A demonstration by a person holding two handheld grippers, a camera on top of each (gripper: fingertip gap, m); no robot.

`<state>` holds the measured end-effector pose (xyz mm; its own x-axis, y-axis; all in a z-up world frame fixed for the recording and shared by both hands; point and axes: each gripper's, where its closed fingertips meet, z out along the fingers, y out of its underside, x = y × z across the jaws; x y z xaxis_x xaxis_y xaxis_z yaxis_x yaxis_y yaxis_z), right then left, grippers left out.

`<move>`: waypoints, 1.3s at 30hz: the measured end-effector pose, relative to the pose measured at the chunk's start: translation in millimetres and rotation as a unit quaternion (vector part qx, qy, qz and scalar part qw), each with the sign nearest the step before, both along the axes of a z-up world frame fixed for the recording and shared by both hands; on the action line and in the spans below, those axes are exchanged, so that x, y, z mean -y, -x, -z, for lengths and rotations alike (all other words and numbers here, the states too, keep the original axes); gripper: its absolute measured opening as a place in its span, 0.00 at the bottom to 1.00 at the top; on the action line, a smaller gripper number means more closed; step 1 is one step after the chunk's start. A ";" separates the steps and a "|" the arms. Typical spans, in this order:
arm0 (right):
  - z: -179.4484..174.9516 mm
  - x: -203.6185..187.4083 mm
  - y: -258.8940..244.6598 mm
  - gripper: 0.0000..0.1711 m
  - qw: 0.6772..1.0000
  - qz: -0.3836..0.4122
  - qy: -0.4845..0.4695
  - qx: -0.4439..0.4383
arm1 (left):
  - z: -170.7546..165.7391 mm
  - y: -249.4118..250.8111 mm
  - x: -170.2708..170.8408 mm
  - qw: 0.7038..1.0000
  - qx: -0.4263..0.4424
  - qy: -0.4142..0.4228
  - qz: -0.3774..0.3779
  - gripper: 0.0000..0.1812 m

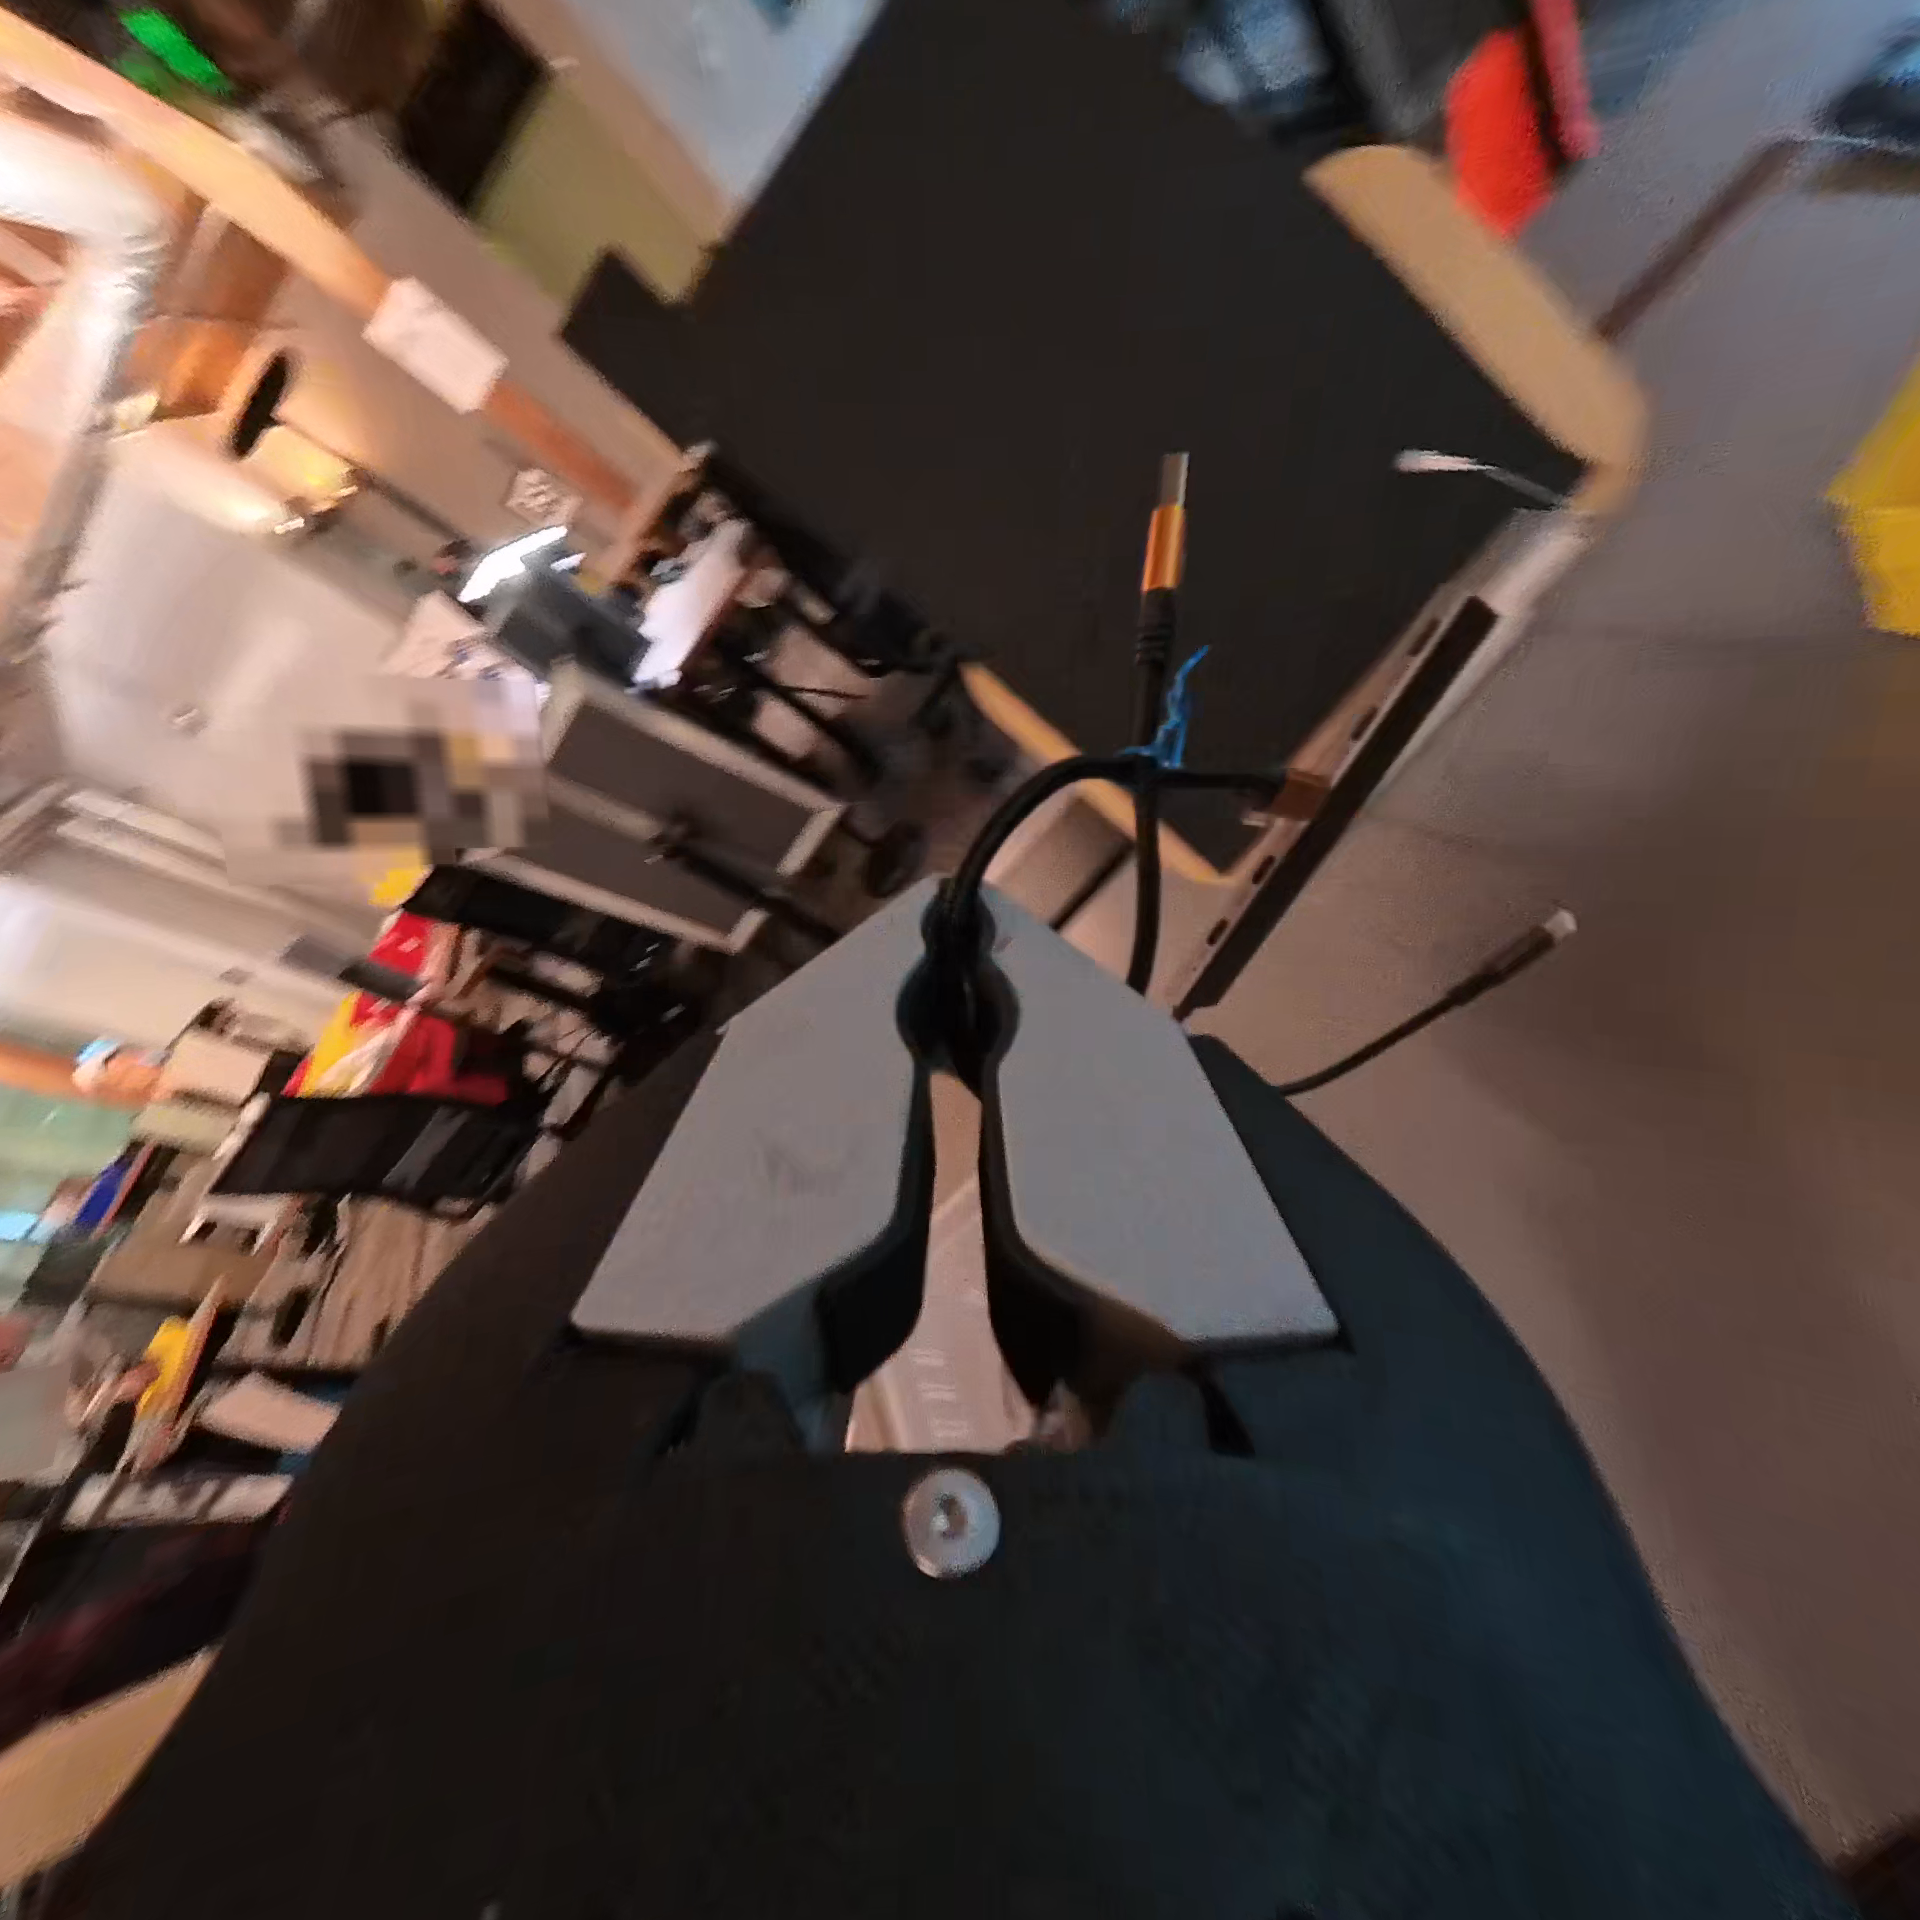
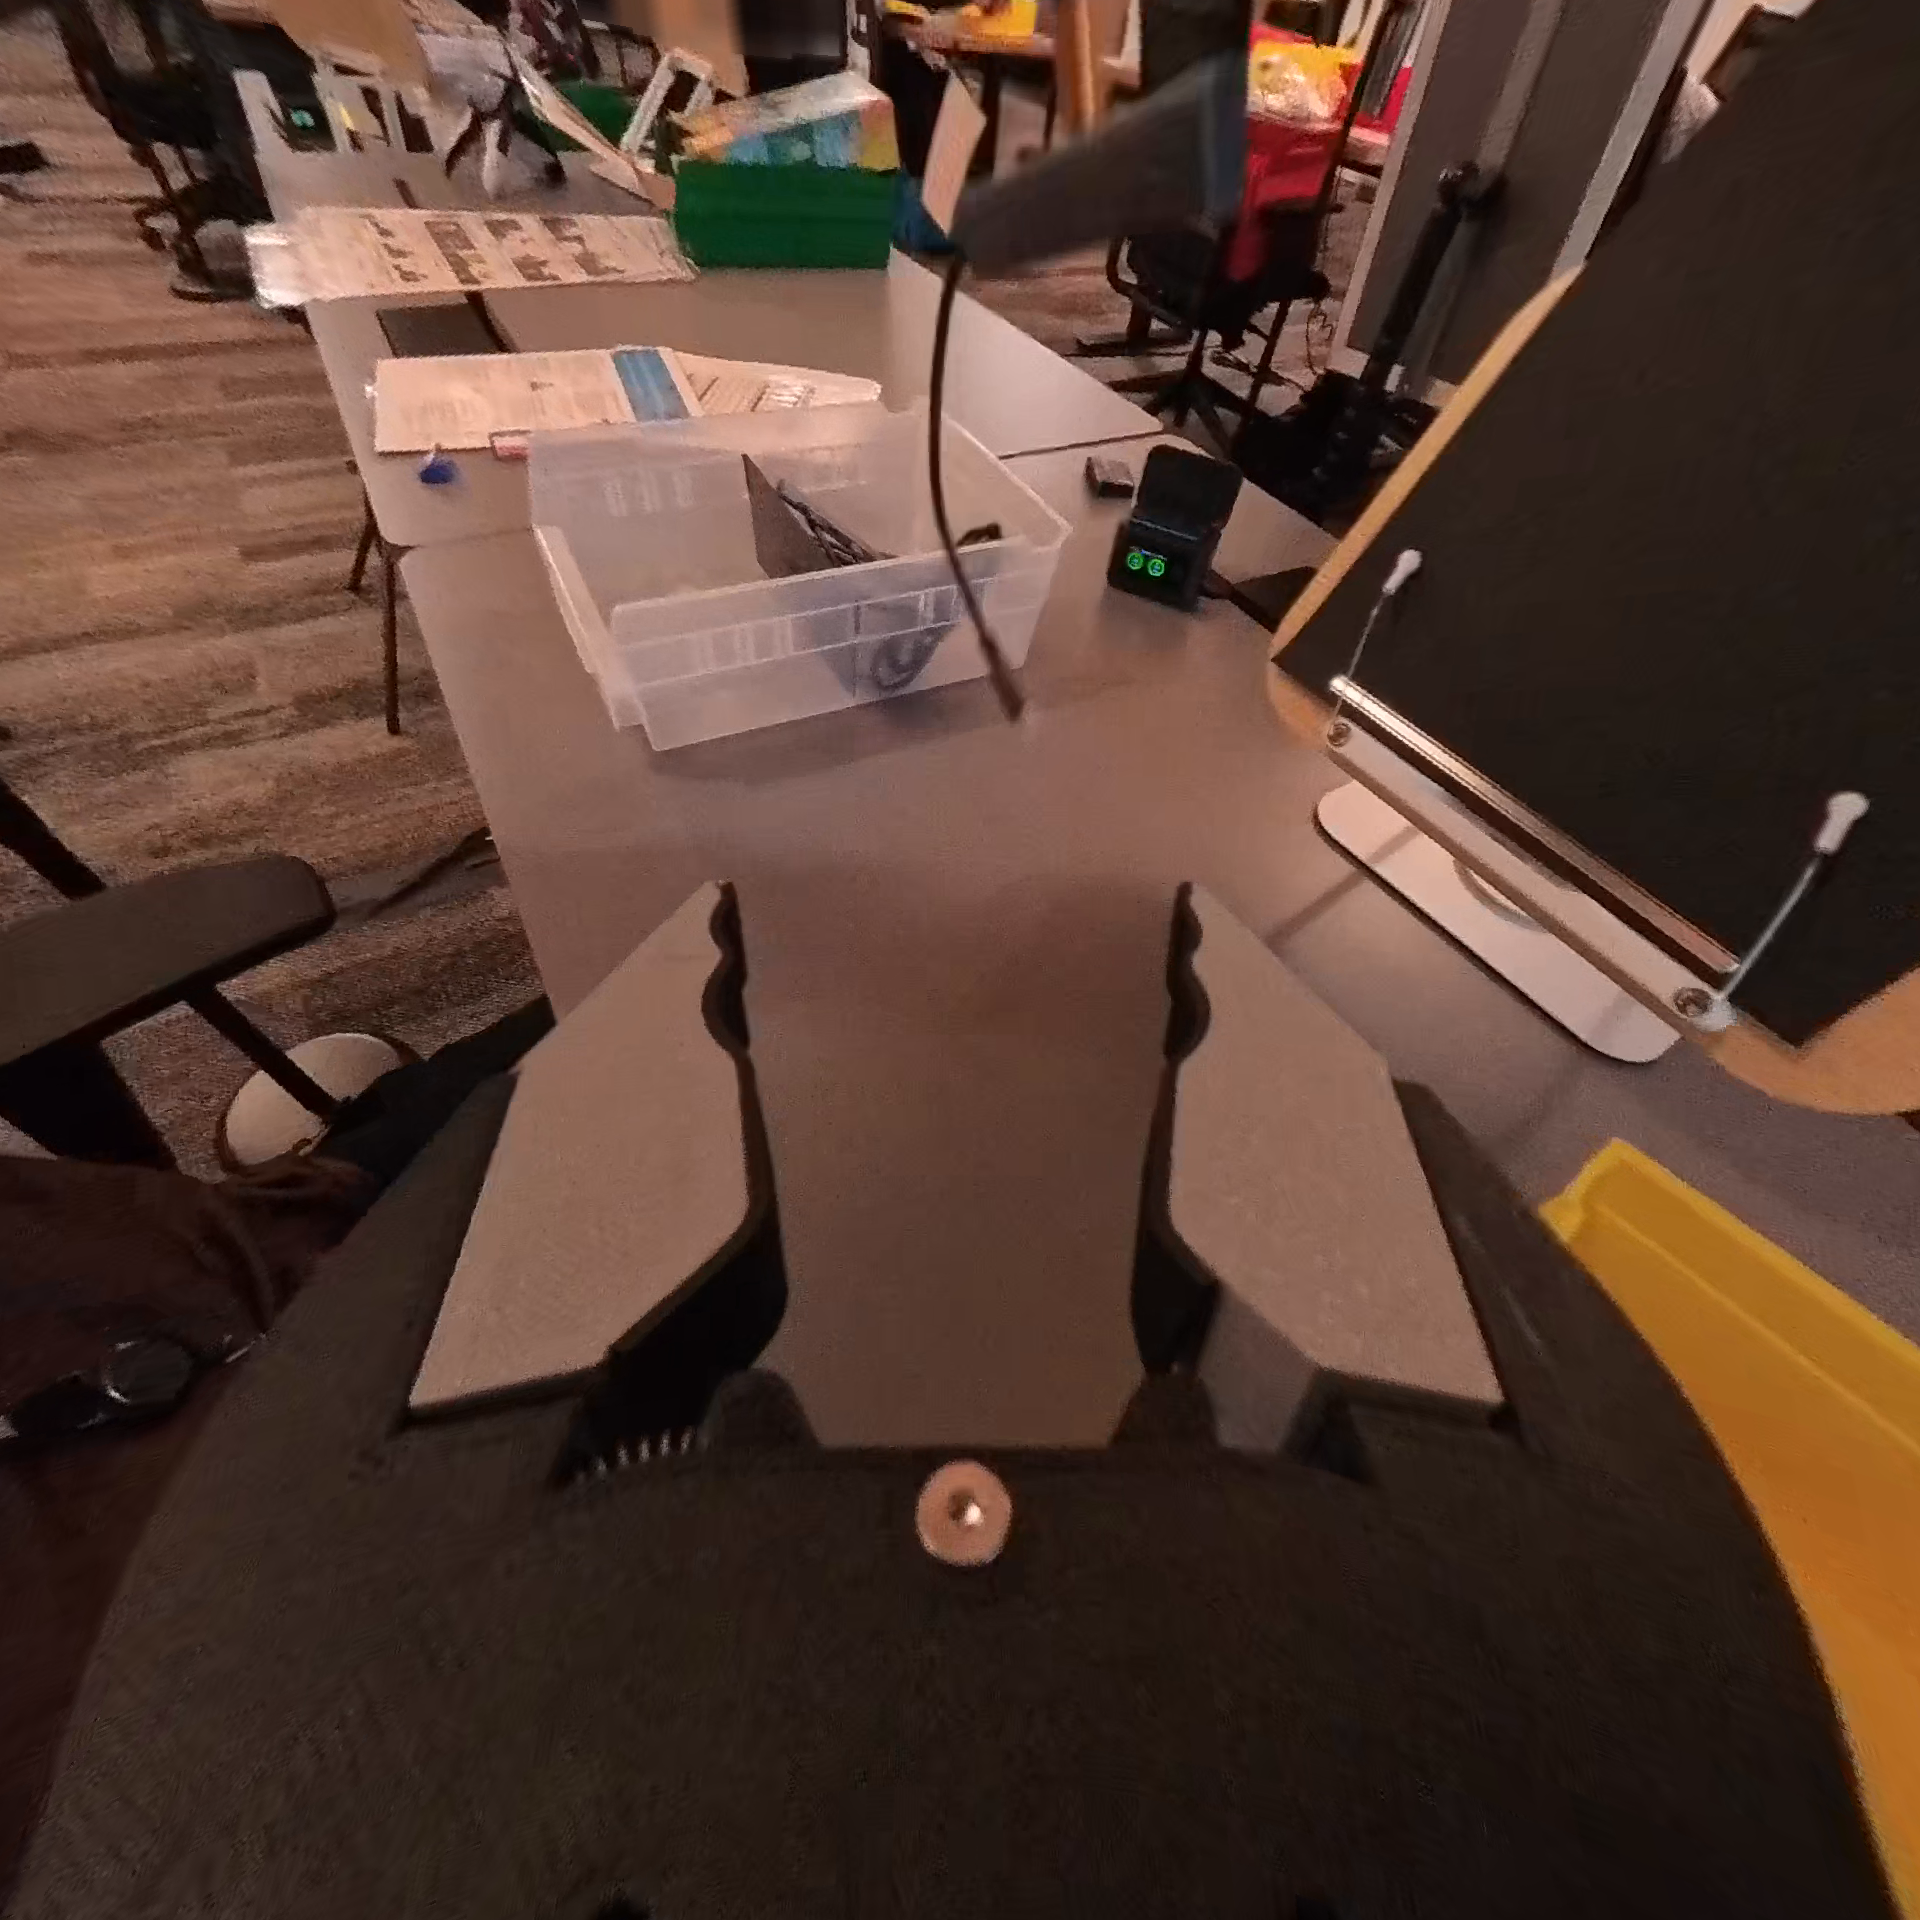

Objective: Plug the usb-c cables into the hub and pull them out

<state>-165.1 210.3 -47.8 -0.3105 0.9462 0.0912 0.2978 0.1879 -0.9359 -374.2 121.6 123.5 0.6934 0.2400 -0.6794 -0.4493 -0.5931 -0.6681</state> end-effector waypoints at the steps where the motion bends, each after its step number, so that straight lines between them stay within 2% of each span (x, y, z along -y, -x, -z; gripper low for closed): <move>1: 0.2 4.1 1.4 0.47 1.000 -0.006 0.000 -0.002 | 13.7 -18.7 -7.1 0.999 0.005 0.021 0.025 0.00; 6: 11.6 29.7 14.9 0.50 0.999 -0.044 0.004 0.007 | 84.1 -94.7 -26.3 0.985 0.035 0.124 0.119 0.00; 8: 25.7 44.8 21.0 0.47 0.997 -0.074 -0.006 0.029 | 101.3 -119.4 -27.8 0.978 0.042 0.141 0.150 0.00; 9: 36.8 52.1 22.6 0.35 0.994 -0.094 -0.019 0.049 | 107.0 -129.3 -27.6 0.975 0.044 0.146 0.163 0.00; 10: 49.0 57.0 23.7 0.14 0.991 -0.108 -0.040 0.069 | 110.5 -136.7 -27.2 0.973 0.045 0.146 0.173 0.00; 11: 58.5 57.4 27.2 0.05 0.989 -0.110 -0.068 0.076 | 113.2 -142.4 -26.0 0.972 0.045 0.145 0.181 0.00; 13: 65.8 59.4 36.1 0.04 0.988 -0.112 -0.088 0.066 | 116.4 -146.8 -23.1 0.970 0.048 0.138 0.192 0.00; 16: 67.6 67.6 40.6 0.04 0.986 -0.146 -0.021 0.074 | 116.2 -143.8 -17.5 0.972 0.085 0.091 0.199 0.03; 20: 65.4 63.5 42.0 0.04 0.979 -0.180 0.062 0.069 | 127.7 -128.8 13.9 0.962 0.180 0.014 0.205 0.26; 21: 62.9 63.7 40.3 0.04 0.976 -0.193 0.080 0.063 | 136.8 -122.3 22.2 0.959 0.194 -0.008 0.206 0.32; 24: 51.6 68.5 34.5 0.04 0.965 -0.230 0.120 0.044 | 188.8 -113.1 37.4 0.943 0.247 -0.013 0.221 0.35; 26: 50.4 76.0 30.6 0.04 0.957 -0.257 0.127 0.043 | 216.8 -120.4 36.0 0.930 0.272 -0.013 0.249 0.34; 28: 55.6 83.0 31.1 0.04 0.955 -0.268 0.118 0.045 | 227.5 -138.1 30.1 0.915 0.277 -0.019 0.292 0.31; 32: 62.0 99.0 30.0 0.04 0.944 -0.301 0.127 0.053 | 237.4 -166.1 13.3 0.894 0.274 -0.019 0.354 0.11; 34: 62.7 99.3 30.0 0.04 0.943 -0.303 0.127 0.051 | 243.3 -171.9 9.3 0.877 0.304 -0.015 0.370 0.09; 37: 60.3 101.8 24.7 0.04 0.934 -0.324 0.144 0.049 | 241.3 -185.2 10.3 0.833 0.373 -0.040 0.408 0.05; 39: 64.7 103.3 24.5 0.04 0.933 -0.327 0.139 0.053 | 242.8 -189.0 8.4 0.825 0.382 -0.052 0.414 0.05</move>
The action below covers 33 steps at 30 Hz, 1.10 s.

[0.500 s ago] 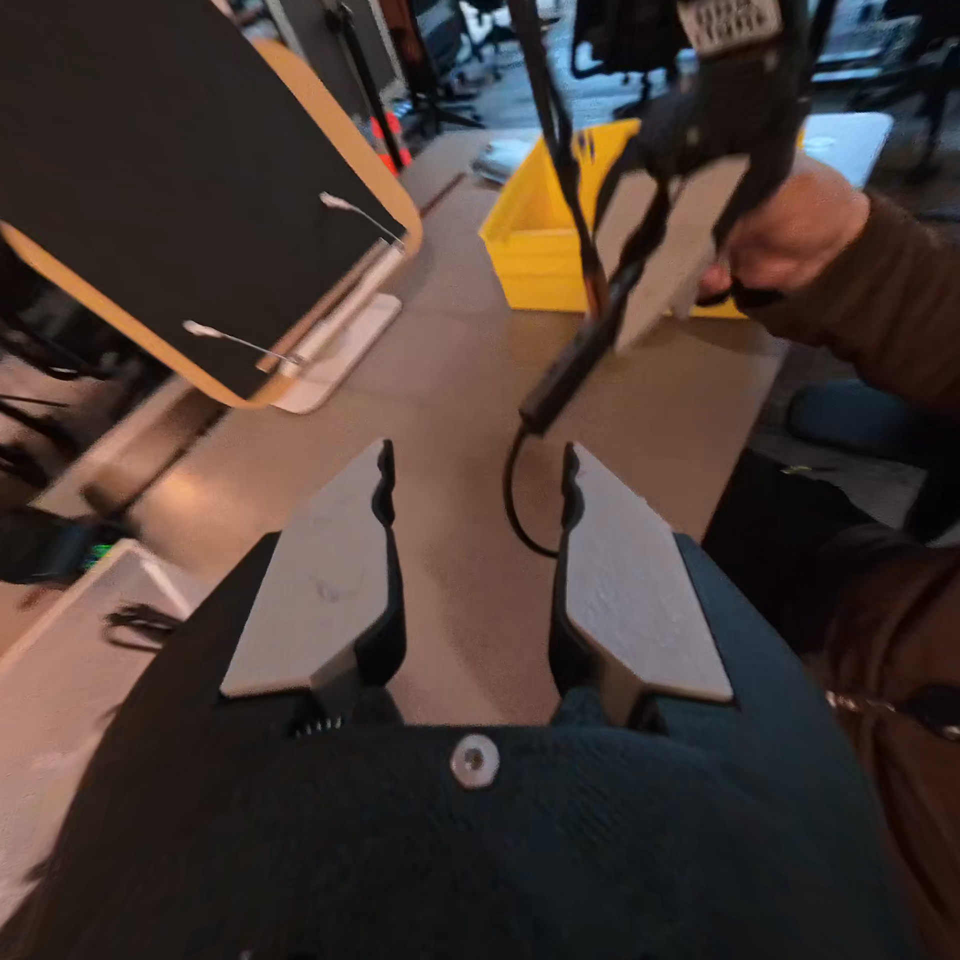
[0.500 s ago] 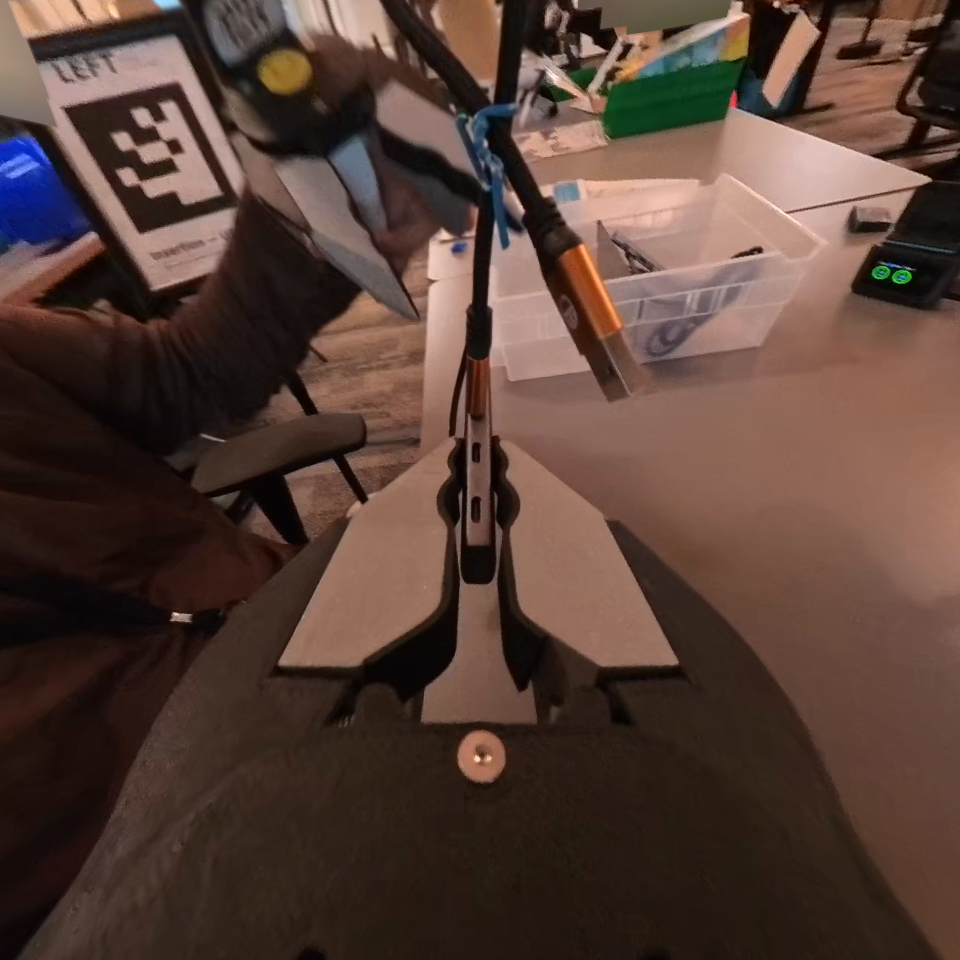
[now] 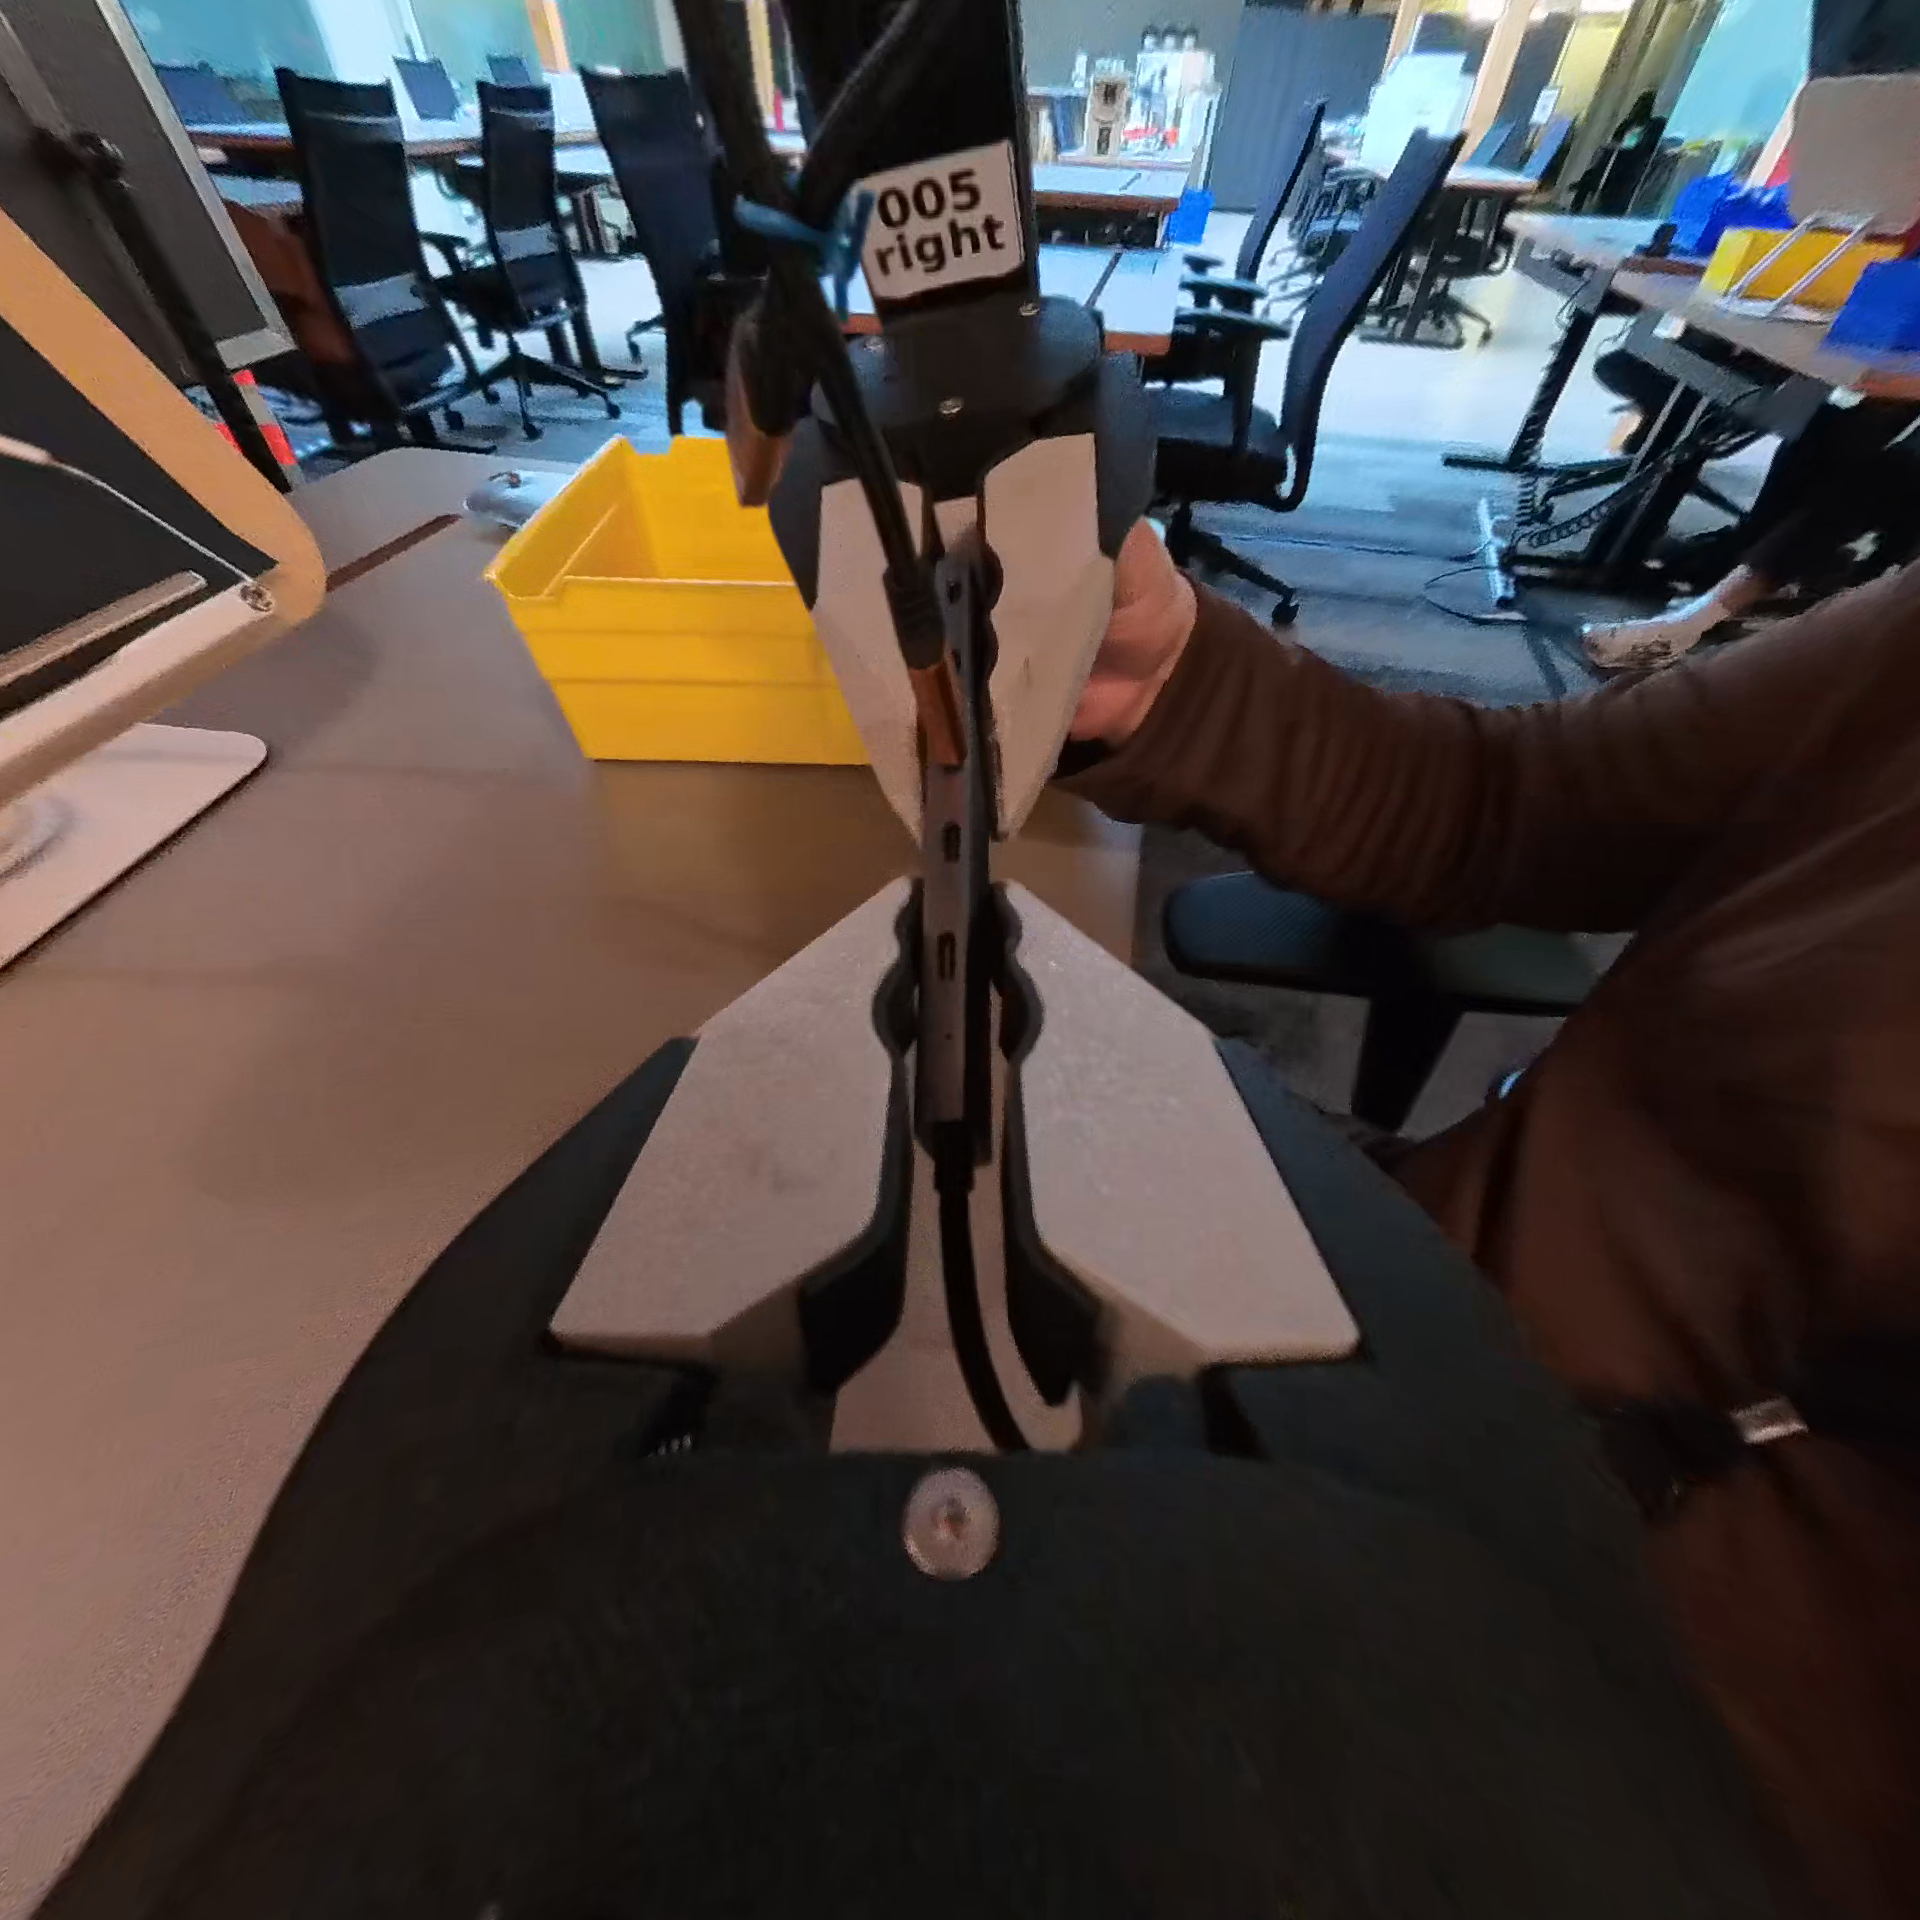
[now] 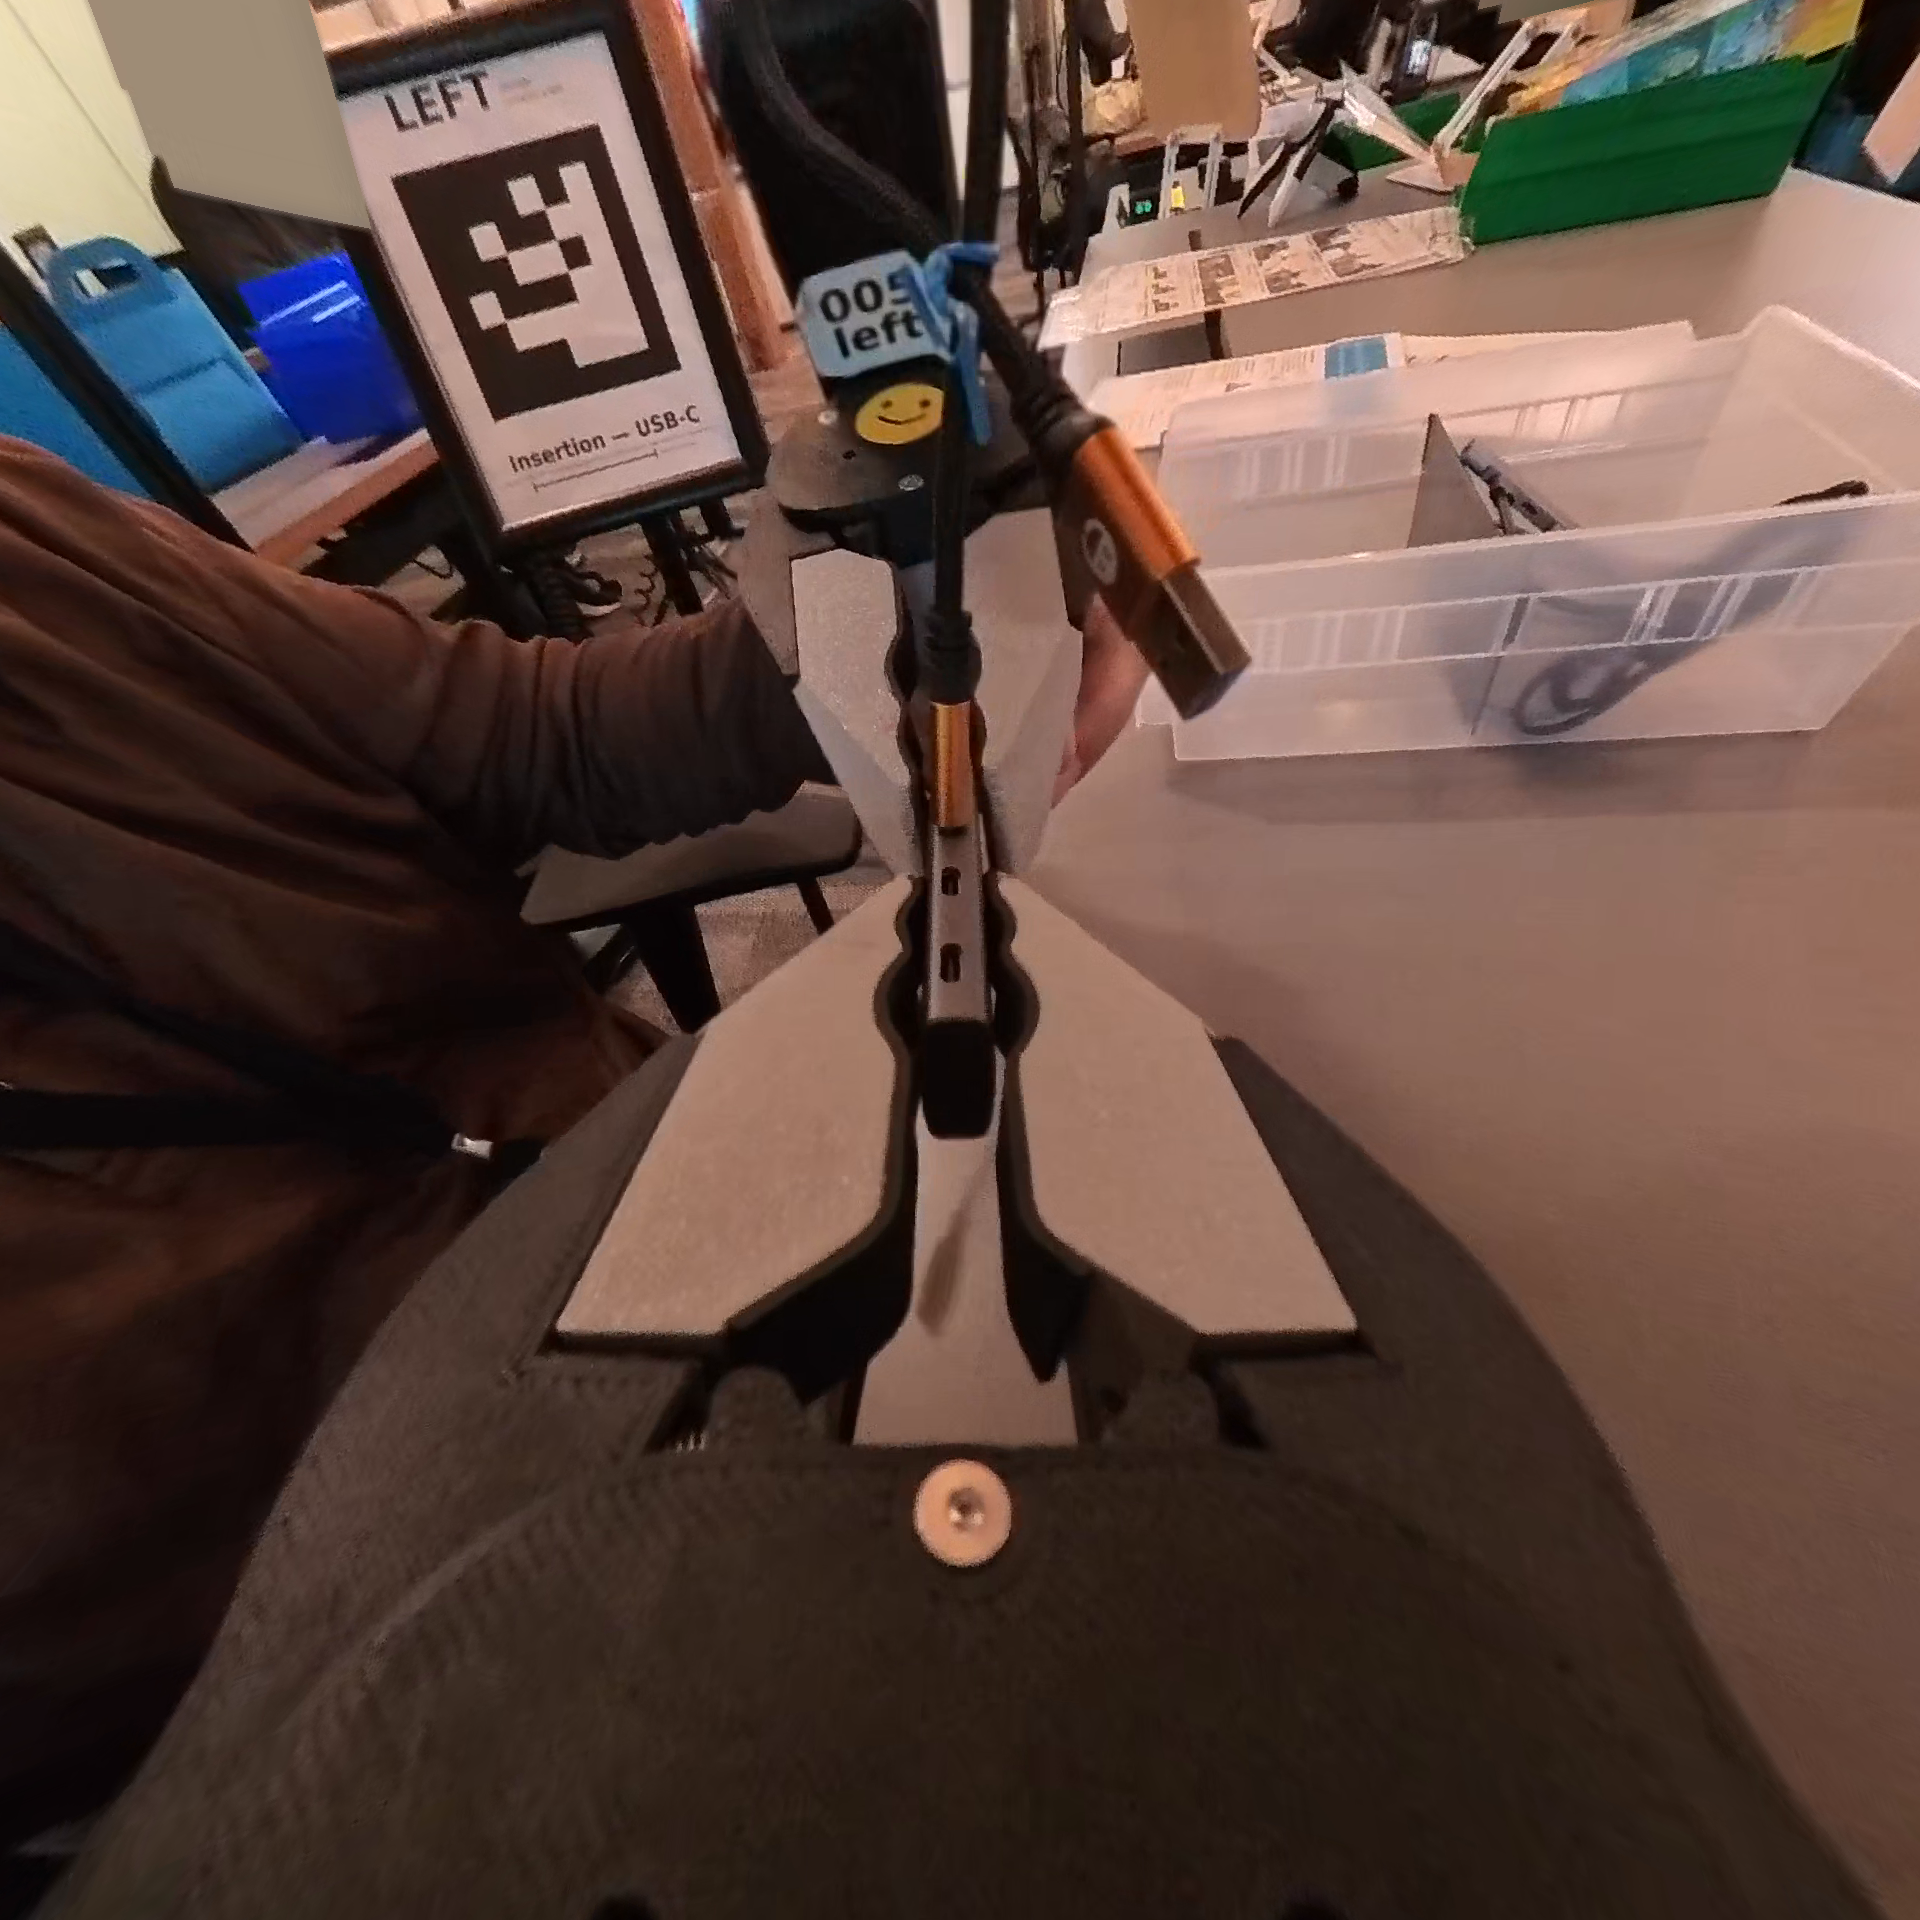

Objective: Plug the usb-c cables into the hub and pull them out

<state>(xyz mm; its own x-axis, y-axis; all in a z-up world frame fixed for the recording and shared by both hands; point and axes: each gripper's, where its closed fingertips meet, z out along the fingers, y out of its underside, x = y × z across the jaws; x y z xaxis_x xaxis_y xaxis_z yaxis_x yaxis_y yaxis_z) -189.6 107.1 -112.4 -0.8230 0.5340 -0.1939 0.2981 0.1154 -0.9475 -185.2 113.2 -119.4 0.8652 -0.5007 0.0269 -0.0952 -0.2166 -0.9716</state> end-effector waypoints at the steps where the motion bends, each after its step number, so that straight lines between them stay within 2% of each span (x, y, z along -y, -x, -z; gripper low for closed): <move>1: 2.0 -0.7 0.5 0.04 1.000 0.001 -0.003 0.002 | 2.8 0.5 -1.2 1.000 -0.011 -0.001 -0.004 0.05; 6: 8.9 -12.0 -2.0 0.09 0.999 0.019 -0.027 0.040 | 4.4 1.3 -2.4 0.999 -0.031 0.016 -0.017 0.04; 9: -7.1 -18.3 -6.6 0.12 0.999 0.039 -0.032 -0.006 | 3.0 -1.9 -0.9 0.999 -0.033 0.039 -0.013 0.04; 12: -16.4 -17.2 -7.7 0.04 0.997 0.053 -0.036 -0.048 | -1.5 -4.5 -3.9 0.999 -0.019 0.045 -0.017 0.04; 20: -11.1 -15.6 -5.7 0.04 0.996 0.050 -0.048 -0.057 | 3.9 -7.1 -10.5 0.998 -0.016 0.054 -0.027 0.04; 28: -10.3 -11.3 -7.5 0.03 0.998 0.024 -0.024 -0.049 | 8.4 -15.3 -21.6 0.995 -0.083 0.049 -0.028 0.05; 33: -14.2 -11.6 -5.8 0.03 0.998 0.021 0.004 -0.054 | 4.6 -13.7 -21.7 0.998 -0.030 0.054 -0.021 0.04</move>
